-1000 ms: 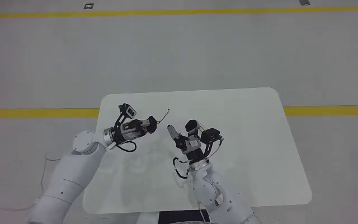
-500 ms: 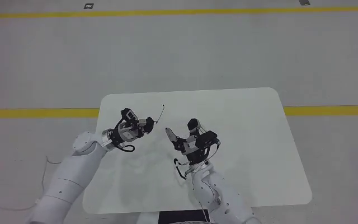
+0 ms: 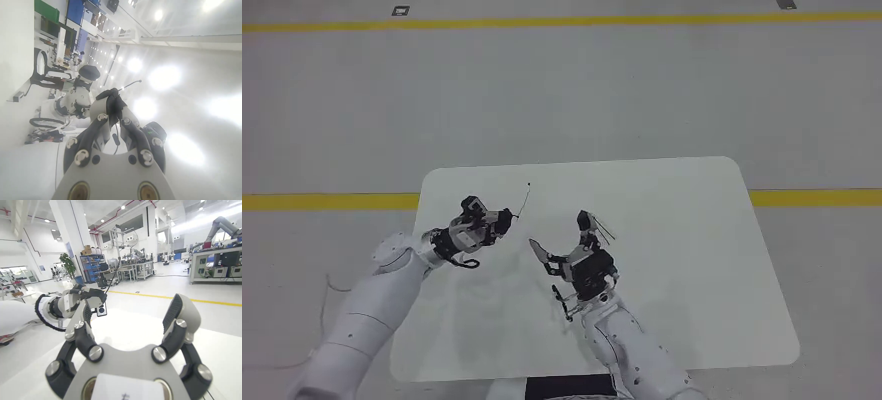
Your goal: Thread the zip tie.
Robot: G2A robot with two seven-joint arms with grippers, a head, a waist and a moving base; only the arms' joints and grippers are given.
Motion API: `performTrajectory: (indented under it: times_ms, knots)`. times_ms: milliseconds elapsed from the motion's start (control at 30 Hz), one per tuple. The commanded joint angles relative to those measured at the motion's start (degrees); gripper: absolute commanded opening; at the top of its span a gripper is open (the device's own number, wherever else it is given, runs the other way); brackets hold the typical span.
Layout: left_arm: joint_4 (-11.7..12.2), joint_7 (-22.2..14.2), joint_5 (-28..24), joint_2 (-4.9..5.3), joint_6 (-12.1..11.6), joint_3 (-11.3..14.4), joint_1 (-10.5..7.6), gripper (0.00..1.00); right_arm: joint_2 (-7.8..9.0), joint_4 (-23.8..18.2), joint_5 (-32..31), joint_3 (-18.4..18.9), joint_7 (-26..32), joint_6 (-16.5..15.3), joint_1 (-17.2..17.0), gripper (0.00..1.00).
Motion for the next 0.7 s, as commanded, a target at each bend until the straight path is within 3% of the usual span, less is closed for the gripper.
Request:
performTrajectory:
  times_ms: [0, 100, 133, 200, 300, 333, 367, 467, 667]
  knots:
    - [0.0, 0.0, -0.1, 0.0, 0.1, 0.0, 0.02, 0.0, 0.0, 0.0, 0.1, 0.0, 0.0, 0.0, 0.0, 1.0]
    - [-0.1, 0.3, -0.4, -0.03, 0.2, 0.0, 0.1, 0.0, 0.0, 0.0, 0.1, 0.0, 0.0, 0.0, 0.0, 1.0]
    - [-0.4, 0.4, -2.7, -0.21, 1.7, 0.2, 0.46, 0.0, 0.04, 0.2, -0.7, 0.1, 0.3, 0.4, 0.1, 1.0]
    - [0.3, 0.3, -7.2, -0.46, 5.9, 0.3, 0.57, 0.0, 0.61, 1.8, -8.5, -0.9, 1.1, 5.7, 2.0, 1.0]
    - [1.1, -1.1, -11.0, -0.8, 11.1, 1.2, 0.48, 0.0, 2.7, 7.1, -8.5, -7.7, -2.9, 15.4, 7.6, 1.0]
    - [1.2, -1.6, -11.7, -0.89, 12.5, 1.6, 0.48, 0.0, 3.24, 8.4, -8.5, -9.7, -3.8, 17.1, 9.1, 1.0]
    - [1.4, -1.9, -12.5, -0.99, 14.8, 2.1, 0.45, 0.0, 3.75, 9.4, -8.5, -10.6, -4.7, 17.1, 10.6, 1.0]
    - [2.1, -2.0, -13.3, -1.21, 17.3, 2.9, 0.0, 0.0, 5.11, 11.2, -8.5, -12.3, -6.9, 17.1, 13.6, 1.0]
    - [2.6, -1.0, -11.9, -1.32, 16.5, 3.4, -0.67, 0.0, 5.92, 11.9, -8.5, -13.1, -8.5, 17.1, 15.2, 1.0]
